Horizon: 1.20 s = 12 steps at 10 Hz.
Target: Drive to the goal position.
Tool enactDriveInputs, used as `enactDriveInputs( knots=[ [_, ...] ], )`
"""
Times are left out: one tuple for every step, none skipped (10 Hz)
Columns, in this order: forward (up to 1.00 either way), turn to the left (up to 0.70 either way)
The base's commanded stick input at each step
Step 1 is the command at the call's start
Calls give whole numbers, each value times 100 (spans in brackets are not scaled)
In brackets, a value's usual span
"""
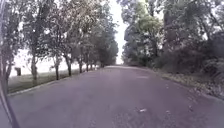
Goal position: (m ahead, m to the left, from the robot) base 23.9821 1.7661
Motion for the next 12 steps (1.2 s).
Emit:
enactDriveInputs(
  knots=[
    [70,-28],
    [70,-26],
    [70,-14],
    [70,-2],
    [70,0],
    [70,0],
    [70,0],
    [70,0],
    [70,0],
    [70,0],
    [70,0],
    [70,0]
  ],
)
